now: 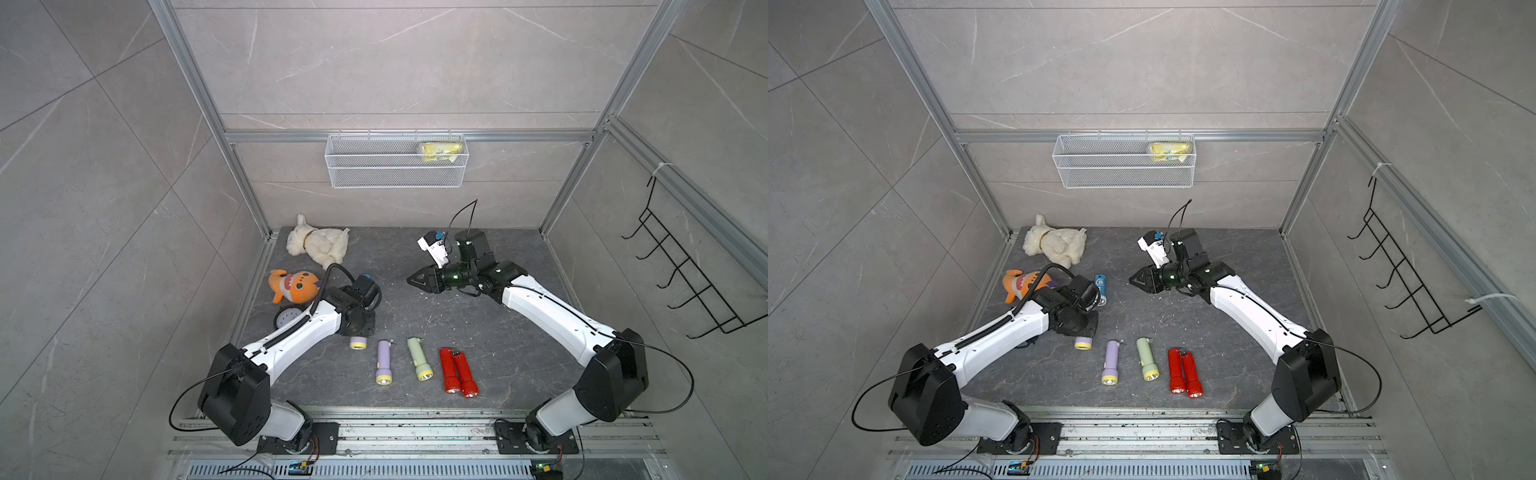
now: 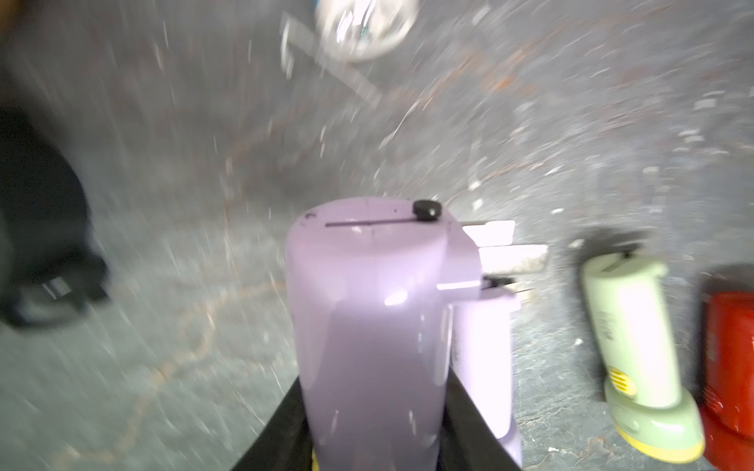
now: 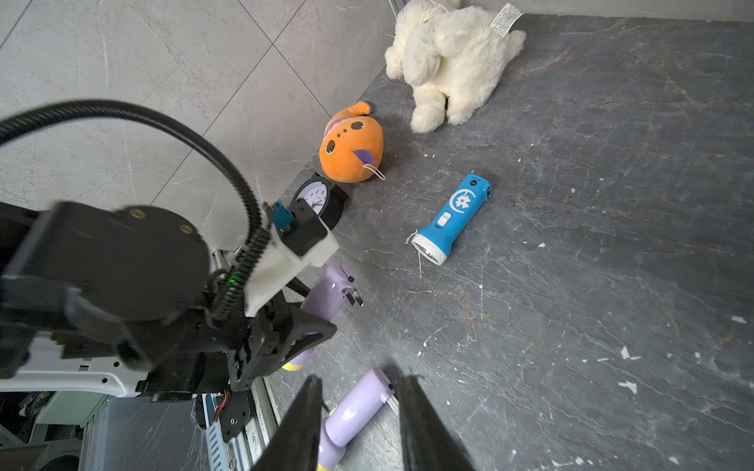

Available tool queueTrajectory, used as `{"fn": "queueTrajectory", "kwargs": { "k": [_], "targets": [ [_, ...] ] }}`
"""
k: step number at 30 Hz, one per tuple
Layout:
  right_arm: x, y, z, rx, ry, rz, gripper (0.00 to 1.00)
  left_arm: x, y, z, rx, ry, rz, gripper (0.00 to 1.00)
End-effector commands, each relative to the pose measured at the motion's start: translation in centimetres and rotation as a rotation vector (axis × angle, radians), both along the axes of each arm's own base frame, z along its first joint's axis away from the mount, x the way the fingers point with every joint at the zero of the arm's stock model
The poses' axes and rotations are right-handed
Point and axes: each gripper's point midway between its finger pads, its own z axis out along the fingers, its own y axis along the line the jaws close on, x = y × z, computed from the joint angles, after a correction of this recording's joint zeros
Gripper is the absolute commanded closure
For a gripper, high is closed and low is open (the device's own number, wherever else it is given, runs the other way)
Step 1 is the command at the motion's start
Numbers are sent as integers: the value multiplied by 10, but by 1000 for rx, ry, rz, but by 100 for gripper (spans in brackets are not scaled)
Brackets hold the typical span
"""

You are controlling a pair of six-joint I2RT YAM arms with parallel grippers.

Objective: Close the plug at the bottom of the flashlight
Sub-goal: Pick up the flashlight from the center of the board.

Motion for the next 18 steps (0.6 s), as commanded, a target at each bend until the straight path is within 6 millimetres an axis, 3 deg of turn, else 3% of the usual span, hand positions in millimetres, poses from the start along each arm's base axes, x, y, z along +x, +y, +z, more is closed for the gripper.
{"fn": "queueTrajectory", "kwargs": {
  "k": [1, 8, 13, 18],
  "targets": [
    [7, -12, 20, 21, -61, -26, 66, 39, -14, 53, 92, -278, -319, 100],
    [32, -41, 38, 164, -56, -82, 65, 76, -38, 103, 259, -671, -677, 100],
    [30, -25, 49, 240, -48, 22, 66, 83, -57, 116, 333, -723, -907, 100],
    [28, -10, 54, 355, 13, 110, 65, 84, -78, 151, 230, -825, -974, 100]
  ]
}}
